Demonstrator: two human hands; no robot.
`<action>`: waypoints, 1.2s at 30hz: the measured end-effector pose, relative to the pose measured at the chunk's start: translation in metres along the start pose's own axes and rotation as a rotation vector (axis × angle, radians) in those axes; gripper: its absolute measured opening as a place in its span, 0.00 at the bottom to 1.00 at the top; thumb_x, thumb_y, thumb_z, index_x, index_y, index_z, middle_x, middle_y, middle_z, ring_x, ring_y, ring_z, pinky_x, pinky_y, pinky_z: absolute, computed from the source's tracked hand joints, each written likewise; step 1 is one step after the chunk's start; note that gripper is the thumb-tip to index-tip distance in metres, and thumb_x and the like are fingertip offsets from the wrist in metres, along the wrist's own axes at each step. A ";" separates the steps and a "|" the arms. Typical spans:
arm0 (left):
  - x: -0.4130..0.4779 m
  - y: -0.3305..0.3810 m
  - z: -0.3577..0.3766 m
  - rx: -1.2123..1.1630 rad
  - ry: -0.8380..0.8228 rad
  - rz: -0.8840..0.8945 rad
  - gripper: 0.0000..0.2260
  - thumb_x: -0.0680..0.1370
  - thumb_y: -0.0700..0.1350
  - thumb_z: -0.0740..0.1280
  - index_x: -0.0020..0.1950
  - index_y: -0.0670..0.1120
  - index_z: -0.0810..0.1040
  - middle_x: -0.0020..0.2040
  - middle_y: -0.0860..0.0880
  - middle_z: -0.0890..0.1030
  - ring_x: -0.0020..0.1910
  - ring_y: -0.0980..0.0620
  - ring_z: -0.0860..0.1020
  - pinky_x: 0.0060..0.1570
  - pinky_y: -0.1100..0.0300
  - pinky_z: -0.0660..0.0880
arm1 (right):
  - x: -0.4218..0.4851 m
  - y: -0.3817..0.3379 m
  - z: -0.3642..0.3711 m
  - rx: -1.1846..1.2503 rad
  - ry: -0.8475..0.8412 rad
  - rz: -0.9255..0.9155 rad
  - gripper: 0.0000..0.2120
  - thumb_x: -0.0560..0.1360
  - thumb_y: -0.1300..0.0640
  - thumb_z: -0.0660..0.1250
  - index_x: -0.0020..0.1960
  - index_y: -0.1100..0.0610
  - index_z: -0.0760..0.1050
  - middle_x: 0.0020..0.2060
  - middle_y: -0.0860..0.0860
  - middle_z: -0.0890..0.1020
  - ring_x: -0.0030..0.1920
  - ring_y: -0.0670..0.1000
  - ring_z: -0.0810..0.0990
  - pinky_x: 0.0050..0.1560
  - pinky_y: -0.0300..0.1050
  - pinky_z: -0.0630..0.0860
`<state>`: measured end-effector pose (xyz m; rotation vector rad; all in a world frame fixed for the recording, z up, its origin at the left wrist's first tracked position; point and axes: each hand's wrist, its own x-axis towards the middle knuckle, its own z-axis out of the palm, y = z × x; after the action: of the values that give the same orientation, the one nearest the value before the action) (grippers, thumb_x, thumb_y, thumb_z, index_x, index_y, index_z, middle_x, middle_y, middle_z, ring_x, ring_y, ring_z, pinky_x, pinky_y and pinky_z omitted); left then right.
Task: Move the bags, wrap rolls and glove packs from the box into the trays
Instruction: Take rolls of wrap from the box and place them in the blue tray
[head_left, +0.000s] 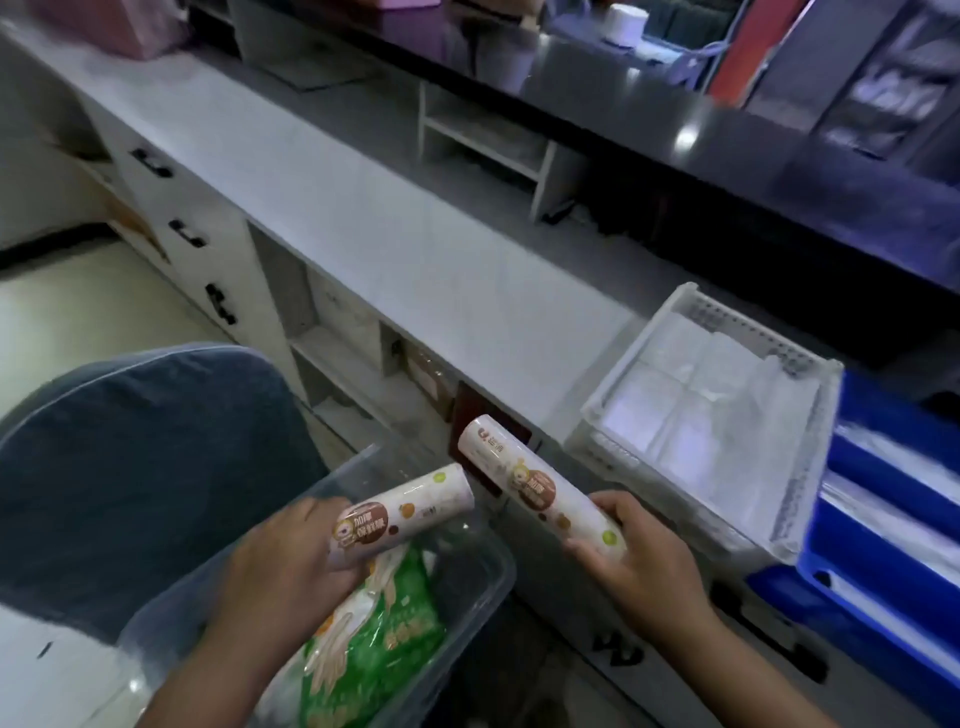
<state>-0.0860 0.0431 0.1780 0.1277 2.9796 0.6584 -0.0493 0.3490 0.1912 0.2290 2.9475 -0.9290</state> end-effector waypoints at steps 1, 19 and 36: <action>0.004 0.017 -0.002 0.007 0.002 0.037 0.15 0.65 0.57 0.71 0.50 0.59 0.75 0.41 0.57 0.75 0.45 0.53 0.76 0.34 0.58 0.62 | -0.007 0.007 -0.016 -0.004 0.053 0.005 0.15 0.63 0.39 0.69 0.45 0.31 0.65 0.40 0.31 0.75 0.40 0.31 0.74 0.31 0.29 0.65; 0.015 0.284 0.059 0.014 0.053 0.320 0.21 0.60 0.44 0.77 0.51 0.52 0.80 0.42 0.51 0.81 0.42 0.44 0.80 0.38 0.53 0.74 | -0.085 0.288 -0.234 0.020 0.080 0.306 0.14 0.66 0.47 0.75 0.47 0.38 0.73 0.48 0.41 0.76 0.45 0.41 0.77 0.41 0.36 0.71; 0.023 0.373 0.102 0.147 0.097 0.342 0.22 0.59 0.50 0.78 0.51 0.53 0.79 0.41 0.53 0.80 0.39 0.47 0.78 0.34 0.57 0.71 | -0.063 0.336 -0.230 -0.636 -0.125 -0.134 0.23 0.74 0.34 0.53 0.55 0.49 0.74 0.51 0.44 0.78 0.55 0.50 0.72 0.54 0.44 0.68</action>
<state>-0.0748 0.4252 0.2426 0.6445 3.1271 0.4840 0.0651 0.7447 0.1952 -0.0526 2.9775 0.0218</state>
